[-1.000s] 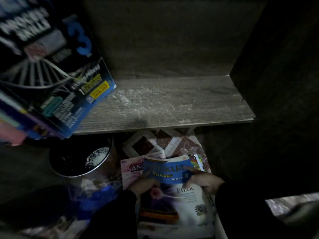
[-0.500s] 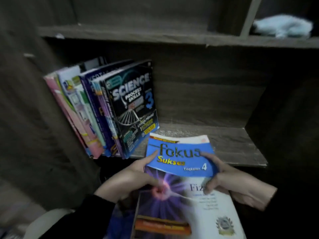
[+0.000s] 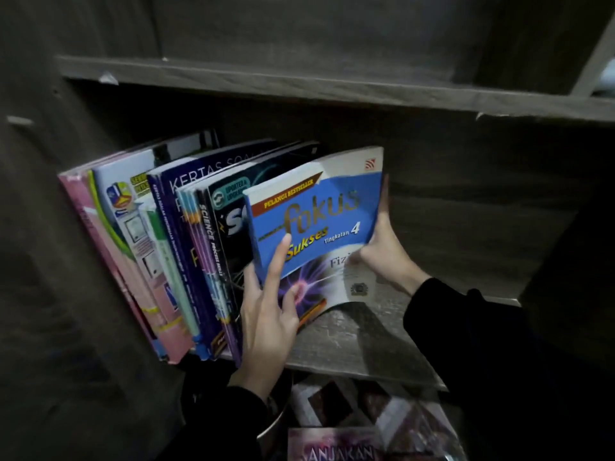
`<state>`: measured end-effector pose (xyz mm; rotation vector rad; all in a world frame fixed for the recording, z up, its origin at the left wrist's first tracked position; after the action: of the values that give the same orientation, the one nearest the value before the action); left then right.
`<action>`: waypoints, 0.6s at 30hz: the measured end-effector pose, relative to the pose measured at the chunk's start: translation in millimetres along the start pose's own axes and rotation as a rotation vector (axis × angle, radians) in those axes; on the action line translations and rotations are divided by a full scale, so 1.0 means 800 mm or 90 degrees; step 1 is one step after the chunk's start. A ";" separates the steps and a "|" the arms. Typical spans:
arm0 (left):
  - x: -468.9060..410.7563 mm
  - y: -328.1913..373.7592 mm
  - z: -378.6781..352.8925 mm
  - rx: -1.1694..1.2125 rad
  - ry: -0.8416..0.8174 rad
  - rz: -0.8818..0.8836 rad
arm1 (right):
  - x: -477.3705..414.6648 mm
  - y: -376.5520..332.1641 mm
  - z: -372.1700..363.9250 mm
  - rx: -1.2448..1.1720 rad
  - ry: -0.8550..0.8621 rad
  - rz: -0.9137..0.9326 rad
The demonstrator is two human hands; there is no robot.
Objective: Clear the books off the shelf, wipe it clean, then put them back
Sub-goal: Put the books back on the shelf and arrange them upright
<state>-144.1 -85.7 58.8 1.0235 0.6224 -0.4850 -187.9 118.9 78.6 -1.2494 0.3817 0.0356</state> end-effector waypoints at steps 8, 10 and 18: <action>0.012 -0.026 -0.029 -0.159 0.039 -0.073 | -0.047 0.058 -0.022 0.083 -0.024 -0.074; 0.018 -0.029 -0.037 -0.223 0.028 -0.064 | -0.046 0.063 -0.023 0.107 -0.031 -0.070; 0.024 -0.028 -0.045 -0.390 -0.030 -0.043 | -0.006 0.085 -0.029 0.286 0.021 -0.131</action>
<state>-153.4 -65.4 18.5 0.4110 0.7066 -0.3418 -214.5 120.6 11.4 -0.8397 0.2686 -0.2357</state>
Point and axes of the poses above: each hand's wrist, its own x-axis away from the middle knuckle, its own z-axis out of the back of the hand, y = z × x, the point moved 8 cm from there along -x, towards the middle knuckle, and after that the axes turned 4 degrees about -x, right-handed, at the moved point
